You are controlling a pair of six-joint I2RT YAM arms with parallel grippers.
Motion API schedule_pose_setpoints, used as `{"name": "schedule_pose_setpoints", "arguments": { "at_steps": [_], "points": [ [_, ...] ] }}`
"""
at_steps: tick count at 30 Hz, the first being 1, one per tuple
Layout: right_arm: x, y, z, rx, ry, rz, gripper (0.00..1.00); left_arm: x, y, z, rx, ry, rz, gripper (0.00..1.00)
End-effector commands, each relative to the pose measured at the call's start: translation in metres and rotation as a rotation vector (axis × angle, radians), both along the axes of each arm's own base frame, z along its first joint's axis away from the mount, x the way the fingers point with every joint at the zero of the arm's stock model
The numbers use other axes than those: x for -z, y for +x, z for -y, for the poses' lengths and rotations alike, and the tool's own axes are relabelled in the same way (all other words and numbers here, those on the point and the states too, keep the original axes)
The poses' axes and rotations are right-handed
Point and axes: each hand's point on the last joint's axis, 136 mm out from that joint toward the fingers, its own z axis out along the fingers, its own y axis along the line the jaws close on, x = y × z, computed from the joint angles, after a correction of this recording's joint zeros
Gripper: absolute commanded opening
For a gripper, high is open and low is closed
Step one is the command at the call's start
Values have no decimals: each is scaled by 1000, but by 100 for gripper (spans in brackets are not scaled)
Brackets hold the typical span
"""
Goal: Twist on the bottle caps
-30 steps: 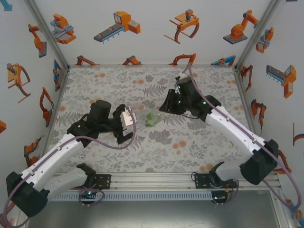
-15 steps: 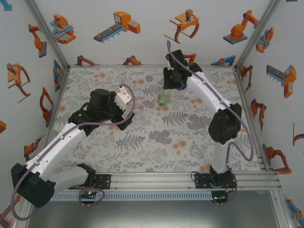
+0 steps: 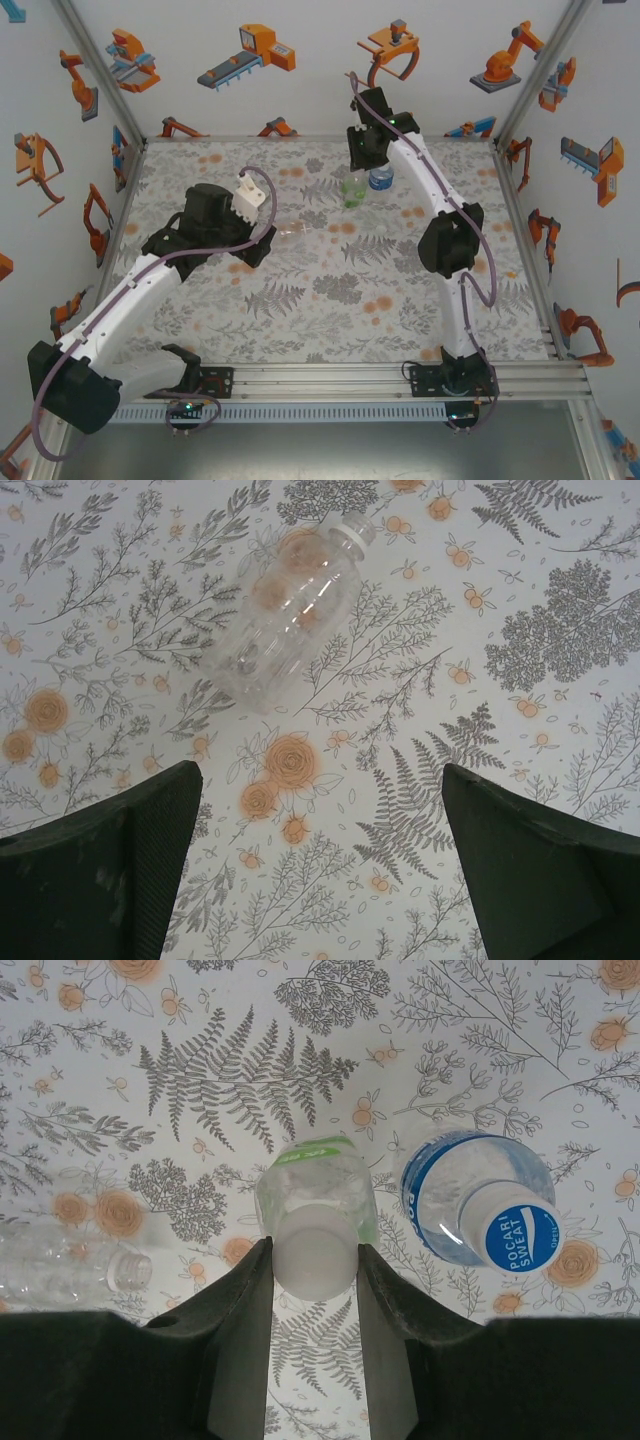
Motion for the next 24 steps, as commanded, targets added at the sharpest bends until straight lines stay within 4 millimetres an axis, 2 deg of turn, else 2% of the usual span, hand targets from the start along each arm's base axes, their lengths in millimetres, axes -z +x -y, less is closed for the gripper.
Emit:
{"name": "schedule_pose_setpoints", "arguments": {
  "at_steps": [1, 4, 6, 9, 13, 18, 23, 24],
  "points": [
    [13, -2, 4, -21, -45, -29, 0, -5, 7, -8, -57, 3, 23, 97],
    [14, -2, 1, -24, -29, -30, 20, -5, 13, -15, -104, 19, 41, 97],
    [10, -1, 0, -23, -19, -21, 30, -4, 14, -17, -119, 23, 42, 97],
    [-2, 0, 0, -21, -8, 7, 38, -5, 16, -19, -139, 17, 55, 97],
    [-27, 0, -1, -18, 23, 63, 49, -11, 21, -22, -176, -3, 88, 97],
    [-57, -6, -1, -26, 62, 115, 52, -10, 22, -22, -192, -19, 91, 97],
    [-88, -28, -2, -47, 149, 167, 52, -12, 19, -15, -144, -21, 77, 97],
    [-89, -35, -3, -54, 165, 170, 52, -13, 21, -15, -143, -23, 84, 97]
  ]
}}
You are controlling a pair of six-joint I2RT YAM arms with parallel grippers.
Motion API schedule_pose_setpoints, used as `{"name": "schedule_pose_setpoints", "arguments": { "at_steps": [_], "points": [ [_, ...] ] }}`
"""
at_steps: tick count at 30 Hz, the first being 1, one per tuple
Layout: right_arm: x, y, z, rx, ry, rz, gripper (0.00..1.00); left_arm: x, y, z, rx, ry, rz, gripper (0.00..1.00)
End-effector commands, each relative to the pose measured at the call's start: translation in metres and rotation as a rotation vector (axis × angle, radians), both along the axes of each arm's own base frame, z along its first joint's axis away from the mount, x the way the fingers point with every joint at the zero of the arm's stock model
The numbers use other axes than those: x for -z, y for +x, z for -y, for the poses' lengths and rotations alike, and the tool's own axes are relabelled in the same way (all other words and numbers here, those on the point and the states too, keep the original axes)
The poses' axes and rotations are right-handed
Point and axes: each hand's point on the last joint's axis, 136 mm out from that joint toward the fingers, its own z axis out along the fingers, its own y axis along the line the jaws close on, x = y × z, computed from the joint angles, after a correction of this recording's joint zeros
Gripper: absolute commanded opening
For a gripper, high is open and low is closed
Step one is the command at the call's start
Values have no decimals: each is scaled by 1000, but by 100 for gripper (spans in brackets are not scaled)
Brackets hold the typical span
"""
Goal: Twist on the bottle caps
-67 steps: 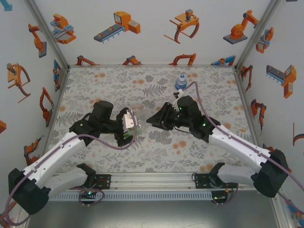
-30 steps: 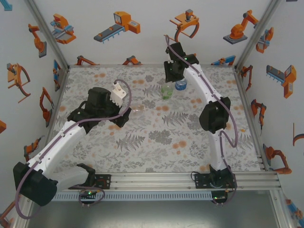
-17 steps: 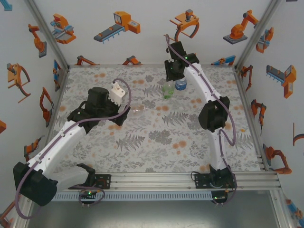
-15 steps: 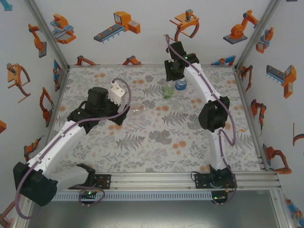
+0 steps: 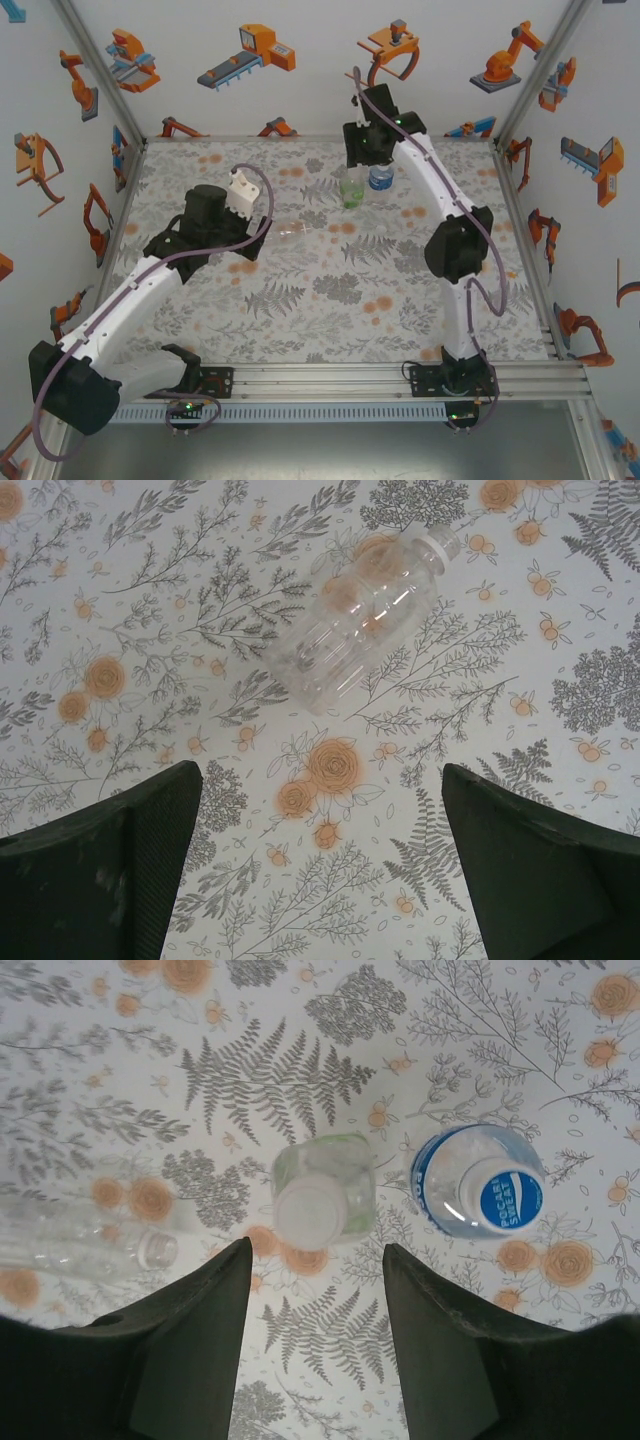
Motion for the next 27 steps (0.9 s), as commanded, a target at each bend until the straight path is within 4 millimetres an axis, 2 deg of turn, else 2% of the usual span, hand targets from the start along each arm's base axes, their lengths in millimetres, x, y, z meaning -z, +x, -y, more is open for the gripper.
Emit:
{"name": "schedule_pose_setpoints", "arguments": {
  "at_steps": [1, 5, 8, 15, 17, 19, 24, 27],
  "points": [
    [-54, -21, 0, -21, 112, 111, 52, -13, 5, 4, 7, -36, 34, 97],
    [-59, -51, 9, -32, 152, 159, 53, -7, 19, 4, 8, -29, 17, 97],
    [-60, -75, 17, -46, 180, 213, 58, 6, 30, 8, 39, 28, -26, 97],
    [-37, -117, 34, -83, 161, 238, 66, 49, 50, 30, 247, 196, -95, 98],
    [-30, -127, 37, -102, 149, 230, 66, 59, 50, 37, 328, 205, -133, 100],
    [-26, -136, 43, -97, 141, 230, 66, 67, 48, 45, 420, 173, -174, 97],
    [-18, -161, 58, -71, 141, 238, 66, 68, 51, 61, 618, 99, -167, 95],
    [-16, -175, 68, -47, 140, 249, 66, 74, 58, 61, 679, 109, -210, 95]
  ]
}}
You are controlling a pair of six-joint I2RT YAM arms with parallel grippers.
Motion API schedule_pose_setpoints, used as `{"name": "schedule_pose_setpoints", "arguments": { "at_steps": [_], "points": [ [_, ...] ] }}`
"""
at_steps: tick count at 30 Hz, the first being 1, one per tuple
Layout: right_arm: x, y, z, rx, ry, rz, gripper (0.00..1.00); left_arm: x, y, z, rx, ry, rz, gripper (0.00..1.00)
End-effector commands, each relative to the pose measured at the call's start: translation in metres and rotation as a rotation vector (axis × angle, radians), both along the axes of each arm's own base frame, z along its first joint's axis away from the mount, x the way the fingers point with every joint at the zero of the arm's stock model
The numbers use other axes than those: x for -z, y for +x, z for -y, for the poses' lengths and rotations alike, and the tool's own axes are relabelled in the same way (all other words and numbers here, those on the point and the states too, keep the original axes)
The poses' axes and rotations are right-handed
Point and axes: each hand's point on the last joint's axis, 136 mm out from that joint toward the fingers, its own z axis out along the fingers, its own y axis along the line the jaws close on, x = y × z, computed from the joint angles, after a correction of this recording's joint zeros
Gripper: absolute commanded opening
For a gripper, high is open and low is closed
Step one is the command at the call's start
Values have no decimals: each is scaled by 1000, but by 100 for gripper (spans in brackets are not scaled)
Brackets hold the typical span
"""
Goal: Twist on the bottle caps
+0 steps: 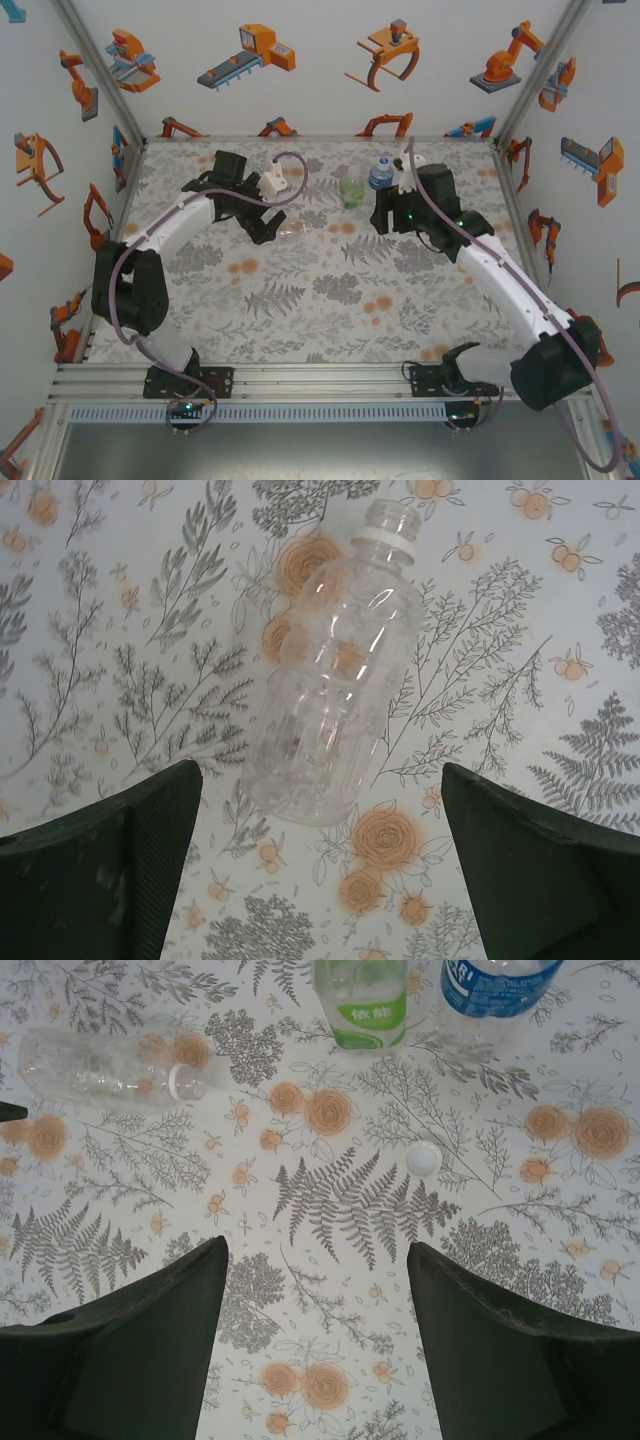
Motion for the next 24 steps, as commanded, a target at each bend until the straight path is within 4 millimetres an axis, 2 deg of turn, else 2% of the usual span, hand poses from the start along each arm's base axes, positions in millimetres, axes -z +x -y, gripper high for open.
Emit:
{"name": "schedule_pose_setpoints", "arguments": {
  "at_steps": [1, 6, 11, 17, 24],
  "points": [
    [-10, -9, 11, 34, 14, 55, 66, -4, -9, 10, 189, -35, -51, 94],
    [-6, -24, 22, 61, 14, 64, 66, 14, -2, 8, 248, -31, -155, 90],
    [3, -30, 30, 87, 1, 60, 66, 37, -9, 9, 290, -4, -247, 88],
    [14, -30, 30, 88, -13, 39, 66, 71, -15, 6, 285, 53, -305, 85],
    [27, -27, 27, 77, -25, 2, 66, 92, -17, 5, 271, 72, -350, 75]
  ]
}}
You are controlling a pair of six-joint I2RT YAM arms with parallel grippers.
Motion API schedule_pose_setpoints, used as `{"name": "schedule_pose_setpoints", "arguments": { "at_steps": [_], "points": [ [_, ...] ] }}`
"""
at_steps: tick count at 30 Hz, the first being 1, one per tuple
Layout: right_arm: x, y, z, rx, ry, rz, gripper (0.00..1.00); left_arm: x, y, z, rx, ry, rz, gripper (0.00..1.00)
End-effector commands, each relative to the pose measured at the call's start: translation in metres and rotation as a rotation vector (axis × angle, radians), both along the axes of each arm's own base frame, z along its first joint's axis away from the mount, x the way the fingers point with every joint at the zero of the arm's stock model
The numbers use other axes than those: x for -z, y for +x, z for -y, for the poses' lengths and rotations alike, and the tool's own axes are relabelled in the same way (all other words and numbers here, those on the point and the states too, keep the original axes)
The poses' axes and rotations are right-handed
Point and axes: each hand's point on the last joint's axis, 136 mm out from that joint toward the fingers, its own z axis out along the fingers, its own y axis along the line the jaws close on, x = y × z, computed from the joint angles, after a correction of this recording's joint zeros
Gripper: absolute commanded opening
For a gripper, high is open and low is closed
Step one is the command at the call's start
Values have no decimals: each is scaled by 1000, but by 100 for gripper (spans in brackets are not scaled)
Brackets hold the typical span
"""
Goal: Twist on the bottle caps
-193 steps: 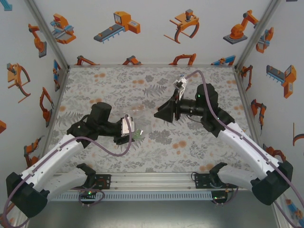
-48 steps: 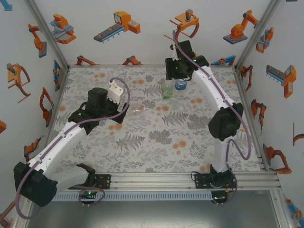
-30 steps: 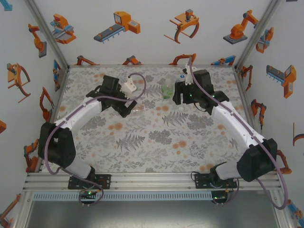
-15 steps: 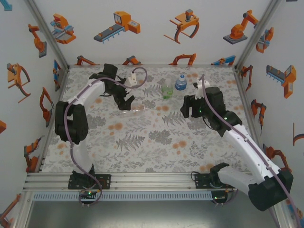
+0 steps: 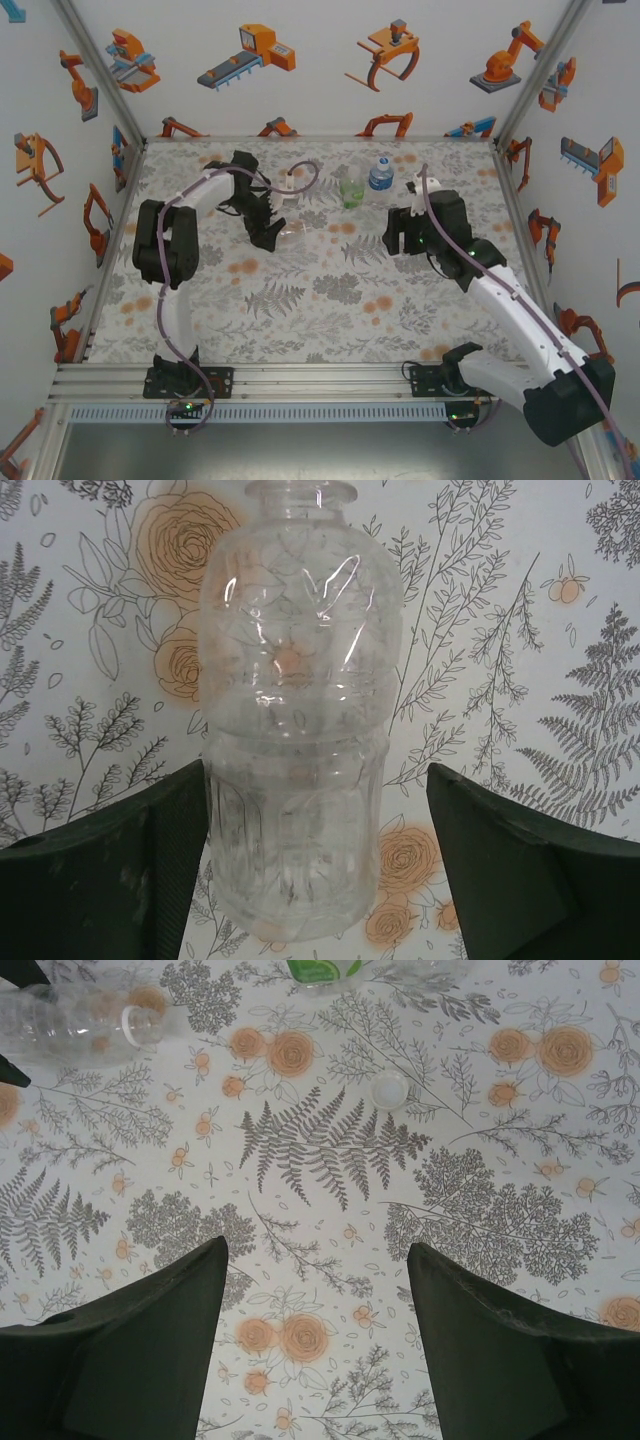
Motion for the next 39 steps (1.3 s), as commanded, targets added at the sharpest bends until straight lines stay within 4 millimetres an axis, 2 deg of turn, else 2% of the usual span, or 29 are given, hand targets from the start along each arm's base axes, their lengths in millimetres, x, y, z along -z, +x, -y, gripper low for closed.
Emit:
{"name": "schedule_pose_setpoints", "arguments": {
  "at_steps": [1, 5, 12, 17, 25, 31, 34, 39],
  "points": [
    [4, 3, 1, 15, 3, 0, 66, 14, -10, -2, 22, 21, -44, 75],
    [11, 3, 1, 14, 0, -7, 66, 22, -11, -3, 20, 36, -49, 67],
    [20, 0, 3, 18, -10, -27, 65, 24, -5, 0, -7, 37, -25, 61],
    [21, -1, 5, 23, -15, -28, 66, 34, 0, 2, -19, 90, -16, 61],
    [20, -2, 6, 15, -29, -26, 66, 44, 1, 8, -28, 121, -1, 67],
    [19, -5, 9, 19, -38, -20, 66, 48, -2, 8, -27, 141, 1, 61],
    [22, -5, 9, 18, -43, -26, 66, 38, -1, 11, -36, 120, 13, 54],
    [28, -3, 5, 11, -37, -57, 66, 1, -2, 7, -67, 98, 92, 43]
  ]
}}
